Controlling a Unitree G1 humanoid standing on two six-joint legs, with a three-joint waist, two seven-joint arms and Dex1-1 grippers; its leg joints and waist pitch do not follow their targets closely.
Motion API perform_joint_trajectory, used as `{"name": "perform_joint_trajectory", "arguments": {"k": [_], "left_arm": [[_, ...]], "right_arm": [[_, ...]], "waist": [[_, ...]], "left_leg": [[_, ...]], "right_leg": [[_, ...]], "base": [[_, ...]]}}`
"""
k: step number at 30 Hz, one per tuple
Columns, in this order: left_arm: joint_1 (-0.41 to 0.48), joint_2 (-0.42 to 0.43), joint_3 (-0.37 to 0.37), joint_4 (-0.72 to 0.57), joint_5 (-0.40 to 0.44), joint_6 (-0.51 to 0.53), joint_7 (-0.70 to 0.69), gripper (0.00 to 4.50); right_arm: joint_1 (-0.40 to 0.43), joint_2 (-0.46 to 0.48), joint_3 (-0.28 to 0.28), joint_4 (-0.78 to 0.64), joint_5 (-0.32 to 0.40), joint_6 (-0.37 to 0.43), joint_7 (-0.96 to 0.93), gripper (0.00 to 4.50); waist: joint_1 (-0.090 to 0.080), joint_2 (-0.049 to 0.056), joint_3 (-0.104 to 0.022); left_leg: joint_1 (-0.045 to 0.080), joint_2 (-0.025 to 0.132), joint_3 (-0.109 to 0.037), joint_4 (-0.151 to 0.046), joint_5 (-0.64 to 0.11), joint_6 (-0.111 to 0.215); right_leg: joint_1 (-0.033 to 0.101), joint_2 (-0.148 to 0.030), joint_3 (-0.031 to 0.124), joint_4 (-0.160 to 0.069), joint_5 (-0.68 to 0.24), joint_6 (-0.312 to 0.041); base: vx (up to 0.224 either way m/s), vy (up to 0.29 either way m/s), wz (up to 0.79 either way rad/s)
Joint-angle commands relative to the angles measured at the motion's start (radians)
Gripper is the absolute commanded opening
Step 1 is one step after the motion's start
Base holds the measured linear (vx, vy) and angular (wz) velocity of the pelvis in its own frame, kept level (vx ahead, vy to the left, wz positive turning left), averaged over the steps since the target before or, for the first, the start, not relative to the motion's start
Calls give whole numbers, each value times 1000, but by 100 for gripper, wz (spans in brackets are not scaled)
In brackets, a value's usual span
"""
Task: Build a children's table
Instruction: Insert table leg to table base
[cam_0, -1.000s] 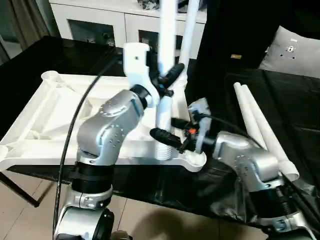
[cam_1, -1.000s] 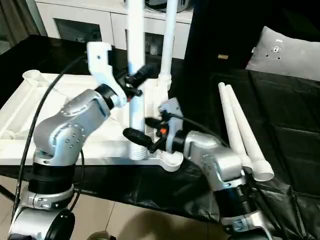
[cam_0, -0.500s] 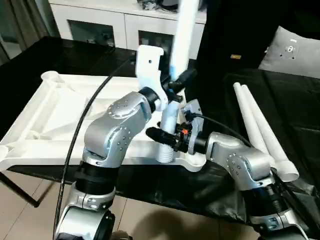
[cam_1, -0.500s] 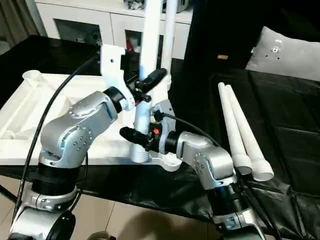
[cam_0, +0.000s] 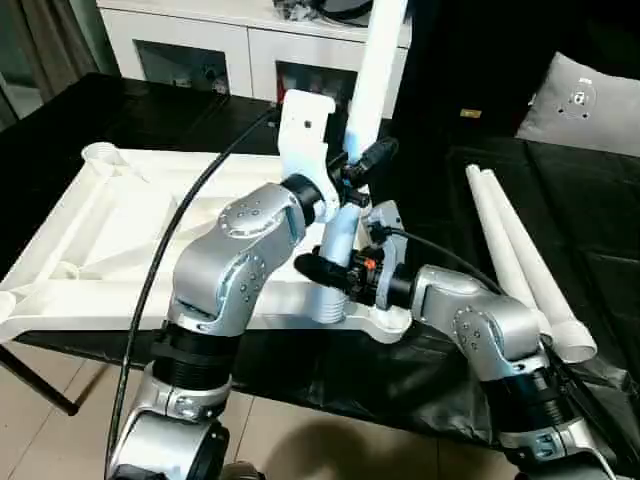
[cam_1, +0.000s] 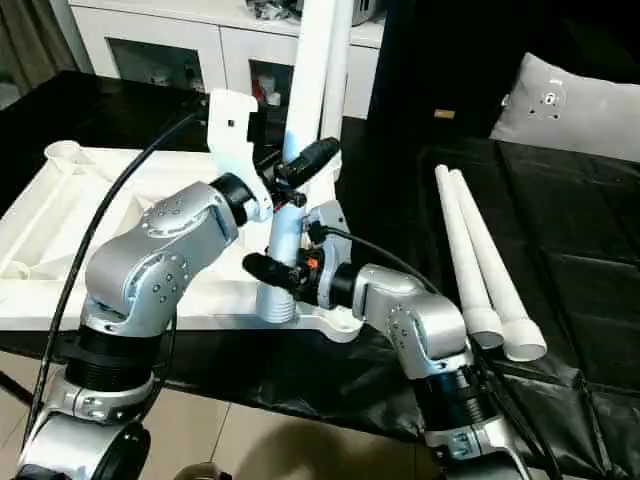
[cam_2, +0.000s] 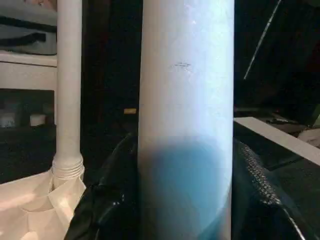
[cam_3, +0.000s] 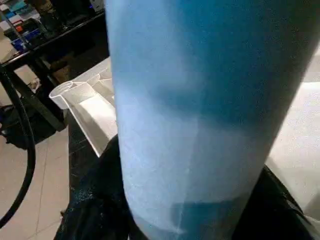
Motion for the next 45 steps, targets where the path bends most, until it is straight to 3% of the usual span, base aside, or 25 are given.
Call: {"name": "perform_joint_trajectory", "arguments": {"k": [1,5,13,14,18,21,26,30,34,36,41,45], "left_arm": [[-22,-6,-11,1,17,-17,-6,175],[-16,-8,-10,-3,19,-21,-5,175],[-12,-9,-16,0,28,-25,-13,175],[-11,-11,-19,0,31,-24,-17,175],[-9,-12,-23,-2,31,-21,-22,175],[-6,-16,-25,-6,27,-17,-24,175],[0,-29,-21,-18,14,-4,-29,175],[4,-34,-20,-26,8,7,-36,175],[3,-35,-23,-39,-6,16,-49,175],[4,-40,-23,-59,-40,38,-76,231],[13,-41,-42,-105,-87,53,-134,259],[17,-36,-58,-125,-102,52,-171,294]], "right_arm": [[-5,4,-43,-11,27,26,-11,260],[-4,-9,-47,-20,20,34,-21,294],[9,-25,-38,-34,6,39,-15,304],[12,-25,-37,-37,5,40,-15,274],[17,-24,-31,-37,3,24,-9,262],[20,-19,-32,-37,7,12,-9,222],[22,-5,-41,-34,6,17,-31,194],[25,0,-45,-36,5,16,-37,190],[29,2,-32,-29,-29,-35,-47,190],[23,17,-46,-15,-46,-48,-91,190],[-5,27,-66,23,-81,-41,-169,189],[-9,29,-74,26,-73,-42,-161,188]], "waist": [[-3,-4,-77],[-2,2,-77],[-2,9,-78],[-2,8,-78],[-3,9,-78],[-3,8,-78],[-3,8,-77],[-3,9,-78],[-3,10,-78],[-4,10,-77],[-5,12,-76],[-6,9,-76]], "left_leg": [[3,11,8,-67,-93,-35],[4,11,7,-67,-87,-33],[4,10,6,-66,-95,-40],[4,10,6,-65,-95,-39],[4,10,5,-66,-106,-41],[4,11,5,-66,-101,-39],[5,11,6,-66,-101,-37],[4,11,5,-66,-105,-39],[5,11,5,-67,-110,-42],[4,11,5,-67,-107,-43],[6,11,7,-68,-119,-56],[5,9,7,-69,-122,-49]], "right_leg": [[65,-51,42,-64,-21,-165],[64,-52,43,-64,-27,-162],[65,-50,42,-64,-15,-163],[65,-50,42,-64,-12,-164],[66,-51,42,-65,-20,-166],[65,-50,42,-64,-14,-169],[65,-51,42,-65,-21,-169],[65,-51,42,-65,-19,-169],[64,-51,42,-65,-20,-168],[64,-51,42,-65,-18,-170],[61,-51,43,-65,-40,-178],[64,-49,42,-66,-44,-158]], "base": [[0,0,0],[0,0,0],[0,0,0],[0,0,0],[0,0,0],[0,0,0],[0,0,0],[0,0,0],[0,0,0],[0,0,0],[0,0,0],[0,0,0]]}}
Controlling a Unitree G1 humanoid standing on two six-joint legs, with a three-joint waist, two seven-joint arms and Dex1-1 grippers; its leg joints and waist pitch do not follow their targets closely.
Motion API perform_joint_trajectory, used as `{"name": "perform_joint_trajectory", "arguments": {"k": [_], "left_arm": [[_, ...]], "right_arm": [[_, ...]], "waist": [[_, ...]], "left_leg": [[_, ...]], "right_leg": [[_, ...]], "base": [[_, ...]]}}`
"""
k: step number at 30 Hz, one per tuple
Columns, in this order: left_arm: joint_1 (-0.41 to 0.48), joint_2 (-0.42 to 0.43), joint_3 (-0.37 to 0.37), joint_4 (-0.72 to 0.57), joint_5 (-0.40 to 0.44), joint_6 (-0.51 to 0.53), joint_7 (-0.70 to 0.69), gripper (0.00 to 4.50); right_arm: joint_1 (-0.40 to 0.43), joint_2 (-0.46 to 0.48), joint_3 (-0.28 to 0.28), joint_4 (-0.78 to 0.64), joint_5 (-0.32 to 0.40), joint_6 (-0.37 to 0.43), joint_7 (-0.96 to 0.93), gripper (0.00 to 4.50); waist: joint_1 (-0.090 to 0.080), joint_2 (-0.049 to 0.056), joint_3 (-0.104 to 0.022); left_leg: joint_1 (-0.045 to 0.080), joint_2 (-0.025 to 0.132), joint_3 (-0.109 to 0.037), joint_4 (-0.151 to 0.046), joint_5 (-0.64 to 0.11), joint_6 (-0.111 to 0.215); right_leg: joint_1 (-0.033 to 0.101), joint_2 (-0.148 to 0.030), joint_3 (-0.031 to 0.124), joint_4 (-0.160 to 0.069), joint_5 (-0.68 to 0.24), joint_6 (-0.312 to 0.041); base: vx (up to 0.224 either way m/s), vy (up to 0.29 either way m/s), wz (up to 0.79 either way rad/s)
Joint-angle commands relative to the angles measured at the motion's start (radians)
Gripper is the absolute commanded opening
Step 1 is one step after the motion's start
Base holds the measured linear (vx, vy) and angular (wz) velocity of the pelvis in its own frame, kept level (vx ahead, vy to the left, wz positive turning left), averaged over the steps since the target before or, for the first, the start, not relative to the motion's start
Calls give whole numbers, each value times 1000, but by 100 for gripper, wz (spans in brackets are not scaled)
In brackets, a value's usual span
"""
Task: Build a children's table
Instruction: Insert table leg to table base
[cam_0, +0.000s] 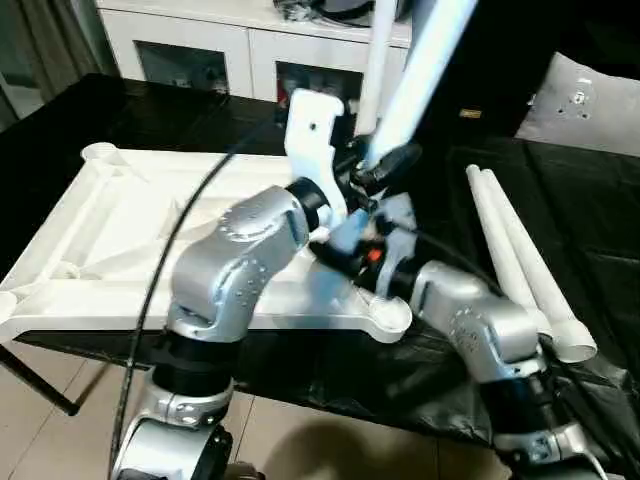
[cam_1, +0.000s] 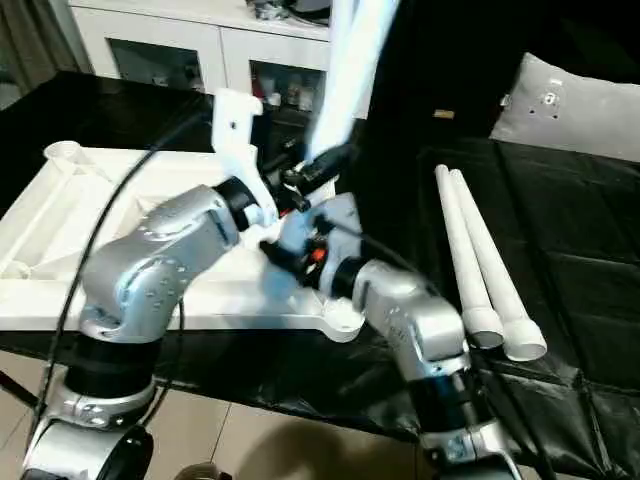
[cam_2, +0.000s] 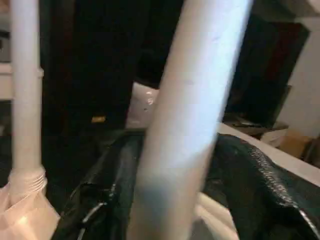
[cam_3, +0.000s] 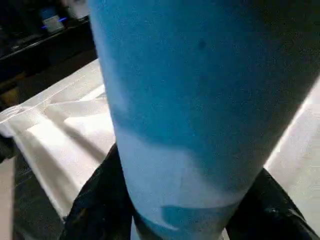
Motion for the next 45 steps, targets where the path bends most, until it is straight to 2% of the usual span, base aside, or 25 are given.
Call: {"name": "perform_joint_trajectory", "arguments": {"k": [1,2,6,9,12,14,16,17,19,20,22,24,26,27,28,29,30,32,33,35,36,38,40,41,45], "left_arm": [[3,-8,-69,-54,-49,6,-75,294],[12,0,-88,-72,-47,-6,-103,319],[20,-3,-80,-86,-49,-20,-105,341],[38,2,-32,-102,-74,-54,-122,375],[56,20,-2,-116,-95,-69,-154,397],[110,121,11,-148,-121,-58,-265,406],[133,168,0,-160,-116,-49,-305,406],[151,204,-10,-165,-111,-45,-335,406],[190,290,-67,-147,-50,-66,-388,406],[203,327,-102,-126,-12,-82,-406,406],[212,357,-135,-103,23,-96,-420,406],[210,401,-192,-36,101,-153,-441,406],[218,446,-243,38,163,-217,-485,406],[219,458,-259,66,186,-246,-502,406],[220,463,-266,79,196,-259,-510,406],[214,495,-309,146,252,-320,-545,379],[214,495,-309,146,252,-320,-545,372],[208,520,-343,231,285,-379,-602,359],[207,521,-346,240,288,-384,-607,344],[197,523,-352,300,293,-424,-638,332],[188,524,-354,337,296,-450,-666,327],[176,521,-354,382,293,-472,-703,322],[163,512,-350,435,293,-499,-723,314],[157,509,-350,460,296,-511,-731,299],[132,493,-349,543,311,-565,-740,268]], "right_arm": [[-12,-6,-13,24,-7,7,-6,188],[-9,-7,-13,26,-13,-5,-2,188],[-4,-2,-36,13,-10,-20,-23,188],[-2,-2,-79,-10,14,-7,-48,188],[1,-10,-99,-13,4,-34,-66,188],[-4,-38,-152,17,-31,-42,-143,188],[-1,-52,-166,13,-26,-40,-138,188],[2,-56,-180,0,-8,-34,-125,188],[11,-71,-195,-26,11,-23,-104,188],[19,-82,-193,-37,8,-25,-95,188],[28,-92,-190,-45,4,-31,-87,188],[43,-102,-197,-66,14,-20,-84,188],[70,-127,-175,-98,-3,-37,-66,188],[79,-135,-165,-104,-17,-56,-59,188],[83,-137,-162,-106,-24,-68,-57,188],[98,-134,-163,-93,-54,-161,-49,188],[98,-134,-163,-93,-54,-161,-49,188],[120,-134,-175,-85,-60,-199,-48,188],[122,-133,-177,-85,-58,-202,-46,188],[133,-129,-188,-92,-47,-200,-46,188],[140,-131,-182,-96,-58,-230,-50,188],[145,-141,-163,-96,-81,-275,-45,188],[138,-148,-179,-105,-17,-143,-25,188],[136,-156,-178,-110,3,-131,9,188],[150,-180,-159,-138,45,-139,107,188]], "waist": [[-5,7,-76],[-5,8,-76],[-7,6,-75],[-4,12,-75],[-6,9,-75],[-6,6,-73],[-11,10,-73],[-11,18,-75],[-15,29,-75],[-19,23,-73],[-25,23,-75],[-25,36,-74],[-26,33,-75],[-25,36,-76],[-23,48,-76],[-25,54,-78],[-30,49,-78],[-31,59,-78],[-31,52,-79],[-31,57,-80],[-29,70,-81],[-29,63,-80],[-29,68,-81],[-28,75,-81],[-27,73,-83]], "left_leg": [[4,10,7,-69,-119,-47],[4,9,7,-68,-113,-44],[4,10,8,-68,-109,-42],[6,10,8,-68,-116,-48],[6,10,9,-70,-125,-54],[6,7,9,-72,-128,-59],[9,6,11,-72,-137,-61],[9,5,10,-71,-135,-63],[10,6,8,-72,-143,-62],[9,6,6,-75,-148,-57],[9,5,9,-73,-139,-52],[10,3,7,-73,-153,-50],[6,2,6,-74,-151,-48],[7,3,6,-73,-142,-49],[6,3,5,-72,-144,-51],[7,2,5,-71,-153,-55],[5,1,7,-71,-167,-57],[5,2,4,-72,-173,-55],[6,1,5,-72,-170,-50],[7,3,6,-72,-173,-44],[8,4,5,-70,-171,-43],[7,2,7,-71,-181,-40],[9,1,7,-70,-183,-34],[8,1,5,-70,-182,-26],[5,5,6,-68,-177,-18]], "right_leg": [[64,-49,42,-66,-39,-157],[64,-48,42,-65,-30,-155],[63,-49,42,-65,-26,-160],[61,-49,43,-65,-40,-162],[62,-47,42,-65,-39,-160],[61,-47,42,-68,-68,-144],[58,-44,43,-68,-95,-124],[59,-43,43,-67,-95,-117],[56,-41,42,-66,-89,-119],[58,-39,40,-69,-87,-117],[57,-40,43,-67,-75,-123],[57,-39,42,-74,-90,-126],[62,-41,43,-74,-102,-122],[61,-43,43,-72,-105,-121],[59,-44,43,-73,-110,-121],[57,-45,43,-73,-111,-126],[59,-44,43,-75,-119,-124],[59,-44,42,-72,-124,-134],[59,-45,42,-75,-125,-137],[58,-45,43,-72,-122,-154],[55,-46,43,-70,-110,-164],[56,-46,43,-73,-110,-169],[58,-46,43,-73,-119,-174],[59,-46,43,-72,-111,-181],[60,-49,42,-71,-100,-187]], "base": [[0,0,0],[0,0,0],[0,0,0],[0,0,0],[0,0,0],[0,0,0],[0,0,0],[0,0,0],[0,0,0],[0,0,0],[0,0,0],[0,0,0],[0,0,0],[0,0,0],[0,0,0],[0,0,0],[0,0,0],[0,0,0],[0,0,0],[0,0,0],[0,0,0],[0,0,0],[0,0,0],[0,0,0],[0,0,0]]}}
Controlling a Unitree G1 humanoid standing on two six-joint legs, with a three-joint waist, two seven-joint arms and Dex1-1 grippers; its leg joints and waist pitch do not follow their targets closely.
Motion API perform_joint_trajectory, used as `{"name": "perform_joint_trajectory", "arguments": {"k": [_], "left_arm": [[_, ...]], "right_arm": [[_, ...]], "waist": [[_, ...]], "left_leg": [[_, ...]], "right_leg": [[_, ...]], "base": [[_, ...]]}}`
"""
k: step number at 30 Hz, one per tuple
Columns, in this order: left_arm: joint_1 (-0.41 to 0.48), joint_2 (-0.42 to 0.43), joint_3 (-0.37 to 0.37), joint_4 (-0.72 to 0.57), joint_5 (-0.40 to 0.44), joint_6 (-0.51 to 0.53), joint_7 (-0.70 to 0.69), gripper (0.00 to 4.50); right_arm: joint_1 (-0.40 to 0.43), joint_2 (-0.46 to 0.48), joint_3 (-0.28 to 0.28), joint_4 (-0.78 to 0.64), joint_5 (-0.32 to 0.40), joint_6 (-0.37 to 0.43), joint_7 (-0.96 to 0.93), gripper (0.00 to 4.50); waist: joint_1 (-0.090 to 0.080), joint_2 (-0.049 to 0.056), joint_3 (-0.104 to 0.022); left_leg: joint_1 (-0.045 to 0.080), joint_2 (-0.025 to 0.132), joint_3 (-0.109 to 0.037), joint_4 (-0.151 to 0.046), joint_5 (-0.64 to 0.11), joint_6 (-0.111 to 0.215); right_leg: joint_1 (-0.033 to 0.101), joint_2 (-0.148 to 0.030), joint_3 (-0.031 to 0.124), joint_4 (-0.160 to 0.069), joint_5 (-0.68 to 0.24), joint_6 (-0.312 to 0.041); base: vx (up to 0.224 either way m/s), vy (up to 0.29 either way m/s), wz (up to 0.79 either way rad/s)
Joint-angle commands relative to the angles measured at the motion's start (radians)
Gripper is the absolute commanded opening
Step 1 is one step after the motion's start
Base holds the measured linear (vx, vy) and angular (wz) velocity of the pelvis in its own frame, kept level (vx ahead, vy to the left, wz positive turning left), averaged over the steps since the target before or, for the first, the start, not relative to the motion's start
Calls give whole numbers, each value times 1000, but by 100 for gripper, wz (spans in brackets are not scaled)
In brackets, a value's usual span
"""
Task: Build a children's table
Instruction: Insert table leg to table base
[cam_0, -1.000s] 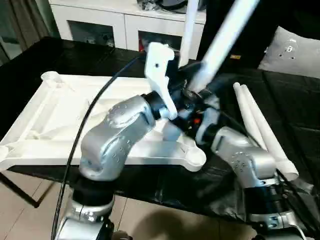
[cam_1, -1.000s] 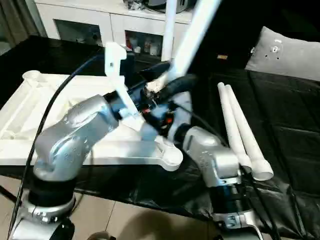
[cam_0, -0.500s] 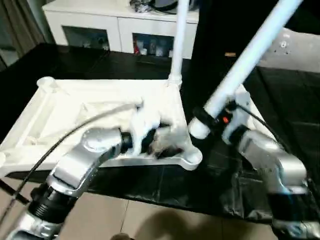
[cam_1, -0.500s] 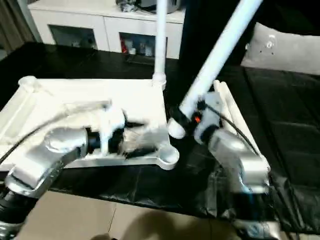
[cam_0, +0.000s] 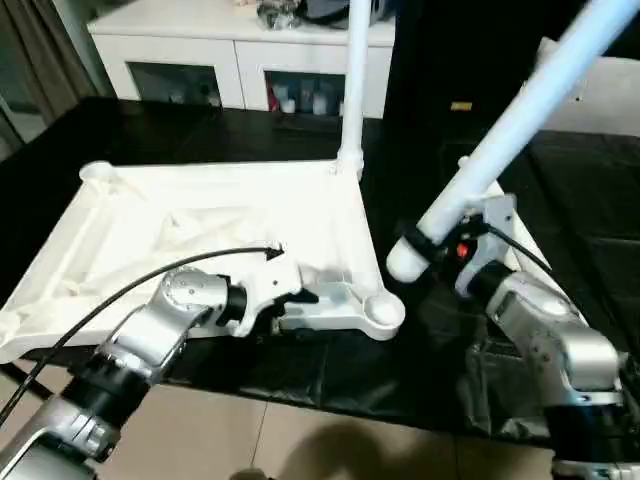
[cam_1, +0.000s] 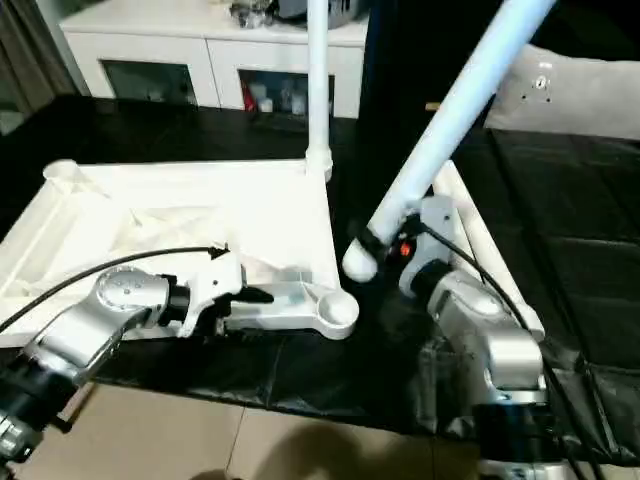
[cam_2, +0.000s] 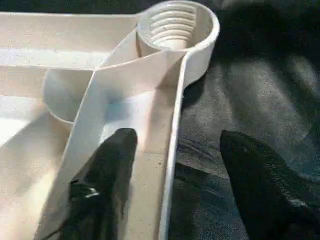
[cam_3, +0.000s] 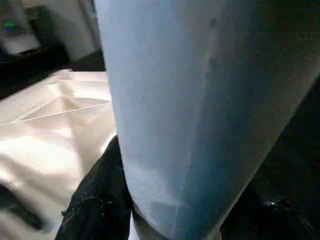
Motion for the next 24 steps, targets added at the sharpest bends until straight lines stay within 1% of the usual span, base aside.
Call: {"name": "perform_joint_trajectory", "arguments": {"k": [1,2,4,5,6,8,11,12,13,14,15,16,18,20,21,22,23,24], "left_arm": [[-29,-13,5,65,24,-49,-7,268],[-29,-13,5,65,24,-49,-7,252],[-39,-29,13,105,24,-70,-9,236],[-48,-40,20,133,22,-85,-18,227],[-54,-47,24,153,22,-96,-24,218],[-68,-62,29,195,26,-121,-36,198],[-75,-69,30,224,30,-136,-46,172],[-77,-69,29,234,30,-138,-53,161],[-77,-70,30,240,31,-142,-59,161],[-77,-70,30,240,31,-142,-60,145],[-77,-70,30,246,32,-148,-65,137],[-79,-70,30,255,37,-156,-68,137],[-84,-72,31,274,47,-171,-72,129],[-84,-65,35,285,55,-181,-79,97],[-84,-64,36,285,55,-182,-80,97],[-82,-60,37,285,56,-184,-88,92],[-81,-59,36,285,57,-186,-92,77],[-79,-57,33,283,59,-185,-95,65]], "right_arm": [[5,-18,19,-62,42,4,69,188],[5,-18,19,-62,42,4,69,188],[11,-26,37,-78,54,14,92,188],[11,-33,49,-82,52,18,104,188],[10,-38,59,-85,45,19,108,188],[0,-52,77,-78,26,18,124,188],[-9,-58,87,-70,17,19,136,188],[-12,-65,103,-67,6,27,139,188],[-12,-71,114,-70,2,34,144,188],[-12,-71,115,-70,2,35,144,188],[-10,-77,128,-75,-1,42,150,188],[-9,-82,138,-78,-3,48,155,188],[-7,-89,153,-79,-3,57,164,188],[-6,-100,181,-80,-13,71,180,188],[-6,-100,183,-79,-14,72,181,188],[-9,-99,190,-72,-20,76,184,188],[-12,-98,192,-68,-22,76,183,188],[-16,-97,197,-59,-27,78,182,188]], "waist": [[1,1,-71],[2,-2,-73],[2,-7,-73],[1,-3,-70],[3,-3,-73],[4,-5,-72],[3,-5,-72],[4,-4,-73],[4,-4,-73],[4,-6,-72],[4,-6,-72],[4,-9,-72],[3,-11,-72],[4,-10,-70],[4,-14,-70],[5,-13,-69],[4,-12,-69],[4,-18,-68]], "left_leg": [[3,3,7,-67,-181,-12],[2,4,7,-66,-174,-9],[1,6,6,-67,-160,-7],[1,4,8,-67,-162,-6],[3,6,7,-66,-162,-8],[2,6,7,-67,-165,-11],[0,6,7,-66,-162,-8],[1,7,7,-66,-158,-9],[1,7,7,-66,-157,-10],[2,7,7,-67,-158,-9],[1,7,6,-67,-160,-8],[1,7,7,-67,-161,-6],[1,9,7,-67,-161,-4],[1,9,7,-68,-167,-5],[0,9,7,-69,-166,-5],[0,9,7,-69,-164,-5],[1,10,7,-70,-171,-6],[1,10,8,-70,-175,-5]], "right_leg": [[60,-49,41,-74,-109,-184],[63,-51,42,-72,-108,-182],[63,-52,41,-70,-103,-180],[60,-50,41,-76,-123,-177],[61,-53,42,-74,-128,-179],[60,-53,42,-76,-136,-179],[60,-53,42,-75,-132,-180],[61,-55,42,-74,-127,-181],[61,-54,42,-73,-125,-181],[61,-54,42,-74,-127,-182],[61,-55,42,-74,-130,-184],[61,-54,42,-75,-133,-183],[61,-56,43,-76,-141,-182],[60,-56,42,-77,-156,-179],[61,-57,43,-77,-159,-178],[60,-57,43,-77,-167,-175],[59,-59,43,-78,-182,-172],[58,-59,43,-80,-194,-168]], "base": [[0,0,0],[0,0,0],[0,0,0],[0,0,0],[0,0,0],[0,0,0],[0,0,0],[0,0,0],[0,0,0],[0,0,0],[0,0,0],[0,0,0],[0,0,0],[0,0,0],[0,0,0],[0,0,0],[0,0,0],[0,0,0]]}}
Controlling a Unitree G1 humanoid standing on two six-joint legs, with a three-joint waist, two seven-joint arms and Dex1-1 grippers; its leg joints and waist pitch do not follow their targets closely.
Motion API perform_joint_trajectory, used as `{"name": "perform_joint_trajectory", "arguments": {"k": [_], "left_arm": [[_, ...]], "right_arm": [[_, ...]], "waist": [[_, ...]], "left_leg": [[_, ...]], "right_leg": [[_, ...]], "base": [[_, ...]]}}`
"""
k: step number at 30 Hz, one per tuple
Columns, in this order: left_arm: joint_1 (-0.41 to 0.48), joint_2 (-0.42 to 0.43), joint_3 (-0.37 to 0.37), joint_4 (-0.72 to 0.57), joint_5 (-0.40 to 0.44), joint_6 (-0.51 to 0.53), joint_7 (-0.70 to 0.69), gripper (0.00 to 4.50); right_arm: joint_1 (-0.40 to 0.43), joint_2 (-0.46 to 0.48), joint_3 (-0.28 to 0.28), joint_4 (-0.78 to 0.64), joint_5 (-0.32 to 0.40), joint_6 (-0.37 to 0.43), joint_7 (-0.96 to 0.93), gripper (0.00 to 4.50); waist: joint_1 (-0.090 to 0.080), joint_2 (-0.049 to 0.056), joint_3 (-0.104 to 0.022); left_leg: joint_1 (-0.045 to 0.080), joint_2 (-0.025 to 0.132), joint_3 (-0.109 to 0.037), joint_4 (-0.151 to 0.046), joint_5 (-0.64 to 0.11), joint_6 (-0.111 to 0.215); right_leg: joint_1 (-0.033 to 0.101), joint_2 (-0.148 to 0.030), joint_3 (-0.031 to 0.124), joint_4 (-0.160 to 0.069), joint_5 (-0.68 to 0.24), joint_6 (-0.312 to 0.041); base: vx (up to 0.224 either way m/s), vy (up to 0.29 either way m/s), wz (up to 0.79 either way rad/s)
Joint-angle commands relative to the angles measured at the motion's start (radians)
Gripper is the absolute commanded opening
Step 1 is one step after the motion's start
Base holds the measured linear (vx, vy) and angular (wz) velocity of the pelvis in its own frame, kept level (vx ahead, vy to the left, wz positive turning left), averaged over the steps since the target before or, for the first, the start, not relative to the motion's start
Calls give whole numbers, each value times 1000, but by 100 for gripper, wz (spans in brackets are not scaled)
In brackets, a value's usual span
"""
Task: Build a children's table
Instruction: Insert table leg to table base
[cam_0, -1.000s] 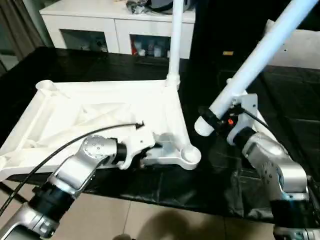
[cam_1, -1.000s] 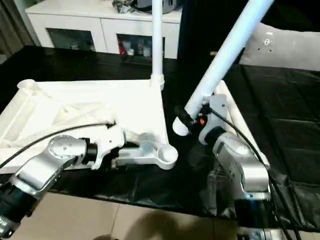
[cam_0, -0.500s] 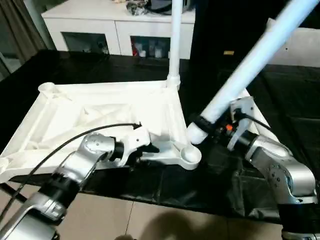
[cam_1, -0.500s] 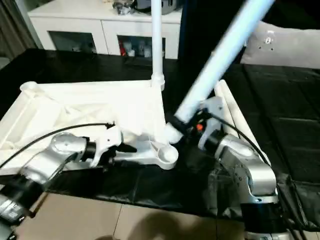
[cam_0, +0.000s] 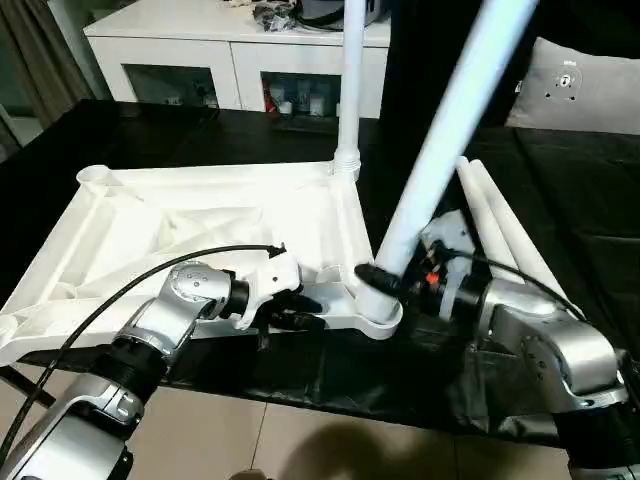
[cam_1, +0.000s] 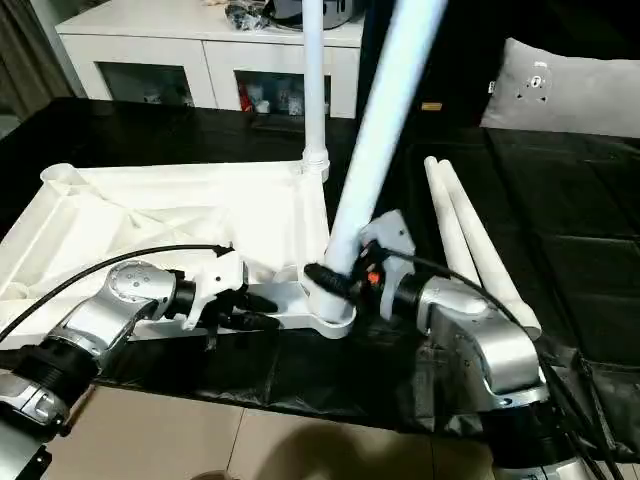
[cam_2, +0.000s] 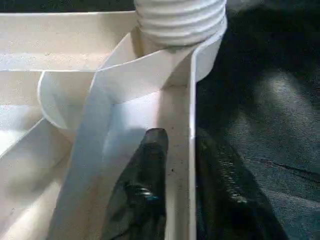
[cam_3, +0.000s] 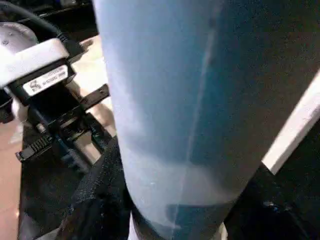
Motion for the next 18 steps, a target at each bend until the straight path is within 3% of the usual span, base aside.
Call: {"name": "perform_joint_trajectory", "arguments": {"k": [1,8,13,18], "left_arm": [[3,20,11,15,20,6,-4,65],[10,20,2,25,52,-11,-16,3],[12,11,14,28,47,-8,-17,0],[13,1,21,33,54,-9,-16,0]], "right_arm": [[-18,-4,5,9,-12,8,3,188],[-39,-28,47,43,-42,28,16,188],[-51,-48,73,64,-67,51,28,188],[-56,-70,92,70,-76,64,40,188]], "waist": [[6,-15,-68],[4,-20,-64],[2,-25,-67],[1,-27,-68]], "left_leg": [[1,10,6,-70,-172,-6],[3,11,8,-72,-185,-5],[3,12,7,-74,-185,-8],[7,12,7,-75,-207,-13]], "right_leg": [[58,-59,43,-79,-197,-168],[53,-61,44,-86,-261,-150],[53,-59,44,-83,-229,-153],[52,-59,45,-86,-256,-149]], "base": [[0,0,0],[0,0,0],[0,0,0],[0,0,0]]}}
